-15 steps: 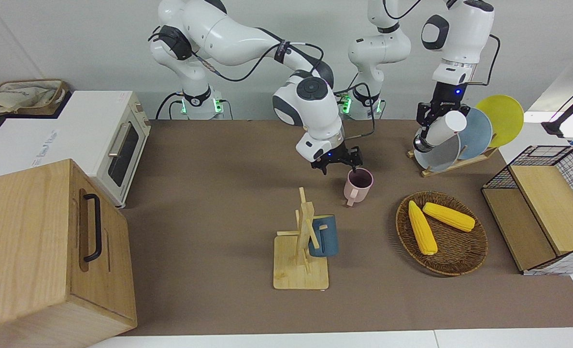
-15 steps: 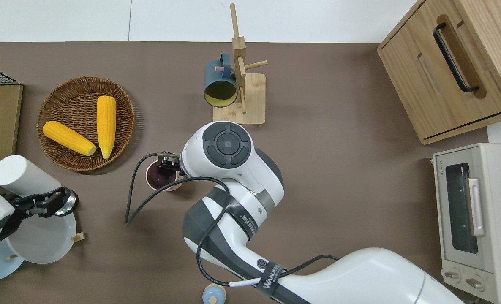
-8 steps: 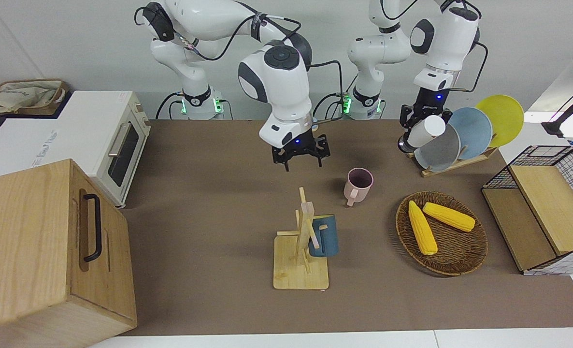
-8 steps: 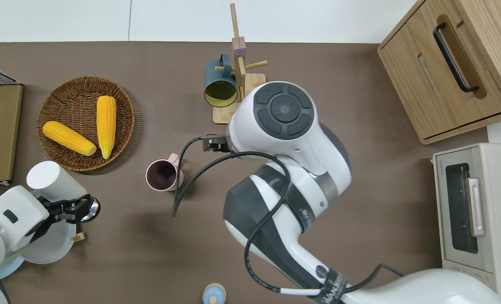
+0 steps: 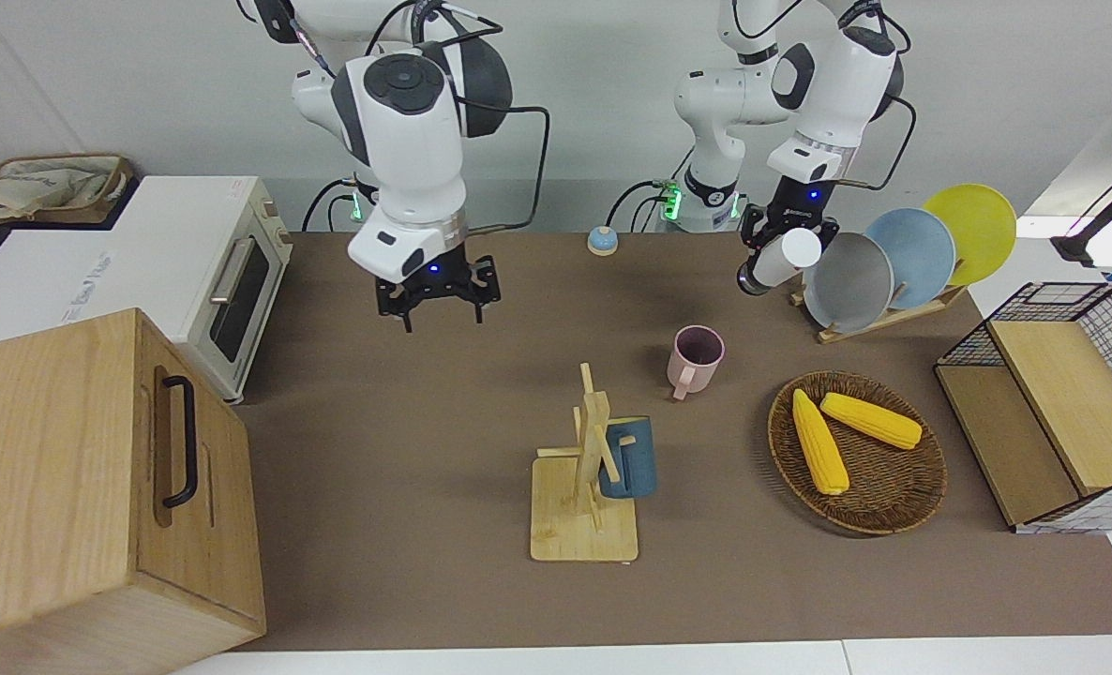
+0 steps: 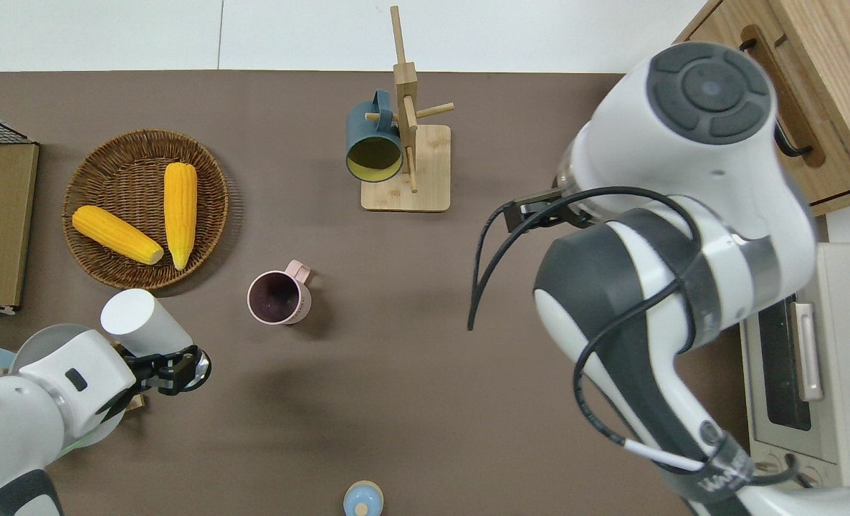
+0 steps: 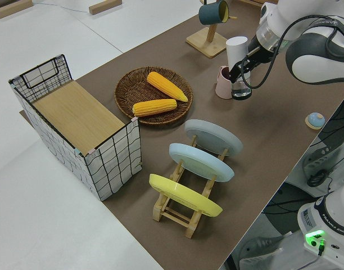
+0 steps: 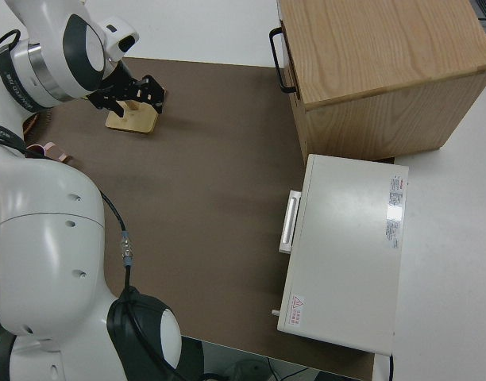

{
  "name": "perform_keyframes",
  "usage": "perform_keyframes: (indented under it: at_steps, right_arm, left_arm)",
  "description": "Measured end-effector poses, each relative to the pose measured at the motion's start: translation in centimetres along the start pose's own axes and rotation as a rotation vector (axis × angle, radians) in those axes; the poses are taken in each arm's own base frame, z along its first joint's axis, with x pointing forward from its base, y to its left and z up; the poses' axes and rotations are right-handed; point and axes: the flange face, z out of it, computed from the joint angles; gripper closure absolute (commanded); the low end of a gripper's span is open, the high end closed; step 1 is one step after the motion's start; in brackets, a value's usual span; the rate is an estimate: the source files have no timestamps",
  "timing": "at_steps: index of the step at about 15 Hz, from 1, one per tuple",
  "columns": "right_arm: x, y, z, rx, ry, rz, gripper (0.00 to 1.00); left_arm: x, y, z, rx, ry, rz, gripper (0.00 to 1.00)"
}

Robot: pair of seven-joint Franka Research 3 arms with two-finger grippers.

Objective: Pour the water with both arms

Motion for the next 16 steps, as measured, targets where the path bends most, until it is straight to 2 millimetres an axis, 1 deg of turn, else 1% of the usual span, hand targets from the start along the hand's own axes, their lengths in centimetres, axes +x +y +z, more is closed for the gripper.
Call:
perform_keyframes:
  at_steps: [2,4,7,9,11,13,16]
  right_arm:
    - [-0.6,3.4,-1.2,-0.024,-0.002,0.0,0.015]
    - [-1.7,6.3,-2.8,-0.042,-0.002,0.02,0.017]
    - [-4.1,9.6,-4.7,-0.032,-0.019,0.078,0.017]
    - [-5.6,12.1,-5.4,0.0,-0.041,0.103,0.015]
    - [-6.8,14.6,-5.6,0.015,-0.049,0.106,0.017]
    - [-7.6,15.9,-5.5,0.037,-0.055,0.122,0.017]
    - [-8.2,16.1,-5.3,0.079,-0.06,0.135,0.017]
  left_arm:
    - [-0.3,0.9,0.5,-0.007,-0.011,0.018,1.0]
    - [-0.6,1.8,1.0,-0.013,-0.022,0.038,1.0]
    - [-0.8,3.0,1.5,-0.027,-0.033,0.061,1.0]
    - [-1.0,3.8,1.8,-0.038,-0.039,0.071,1.0]
    - [-1.2,4.4,2.2,-0.044,-0.05,0.084,1.0]
    - [-1.4,4.9,3.0,-0.046,-0.068,0.094,1.0]
    - [-1.6,5.1,4.3,-0.046,-0.099,0.099,1.0]
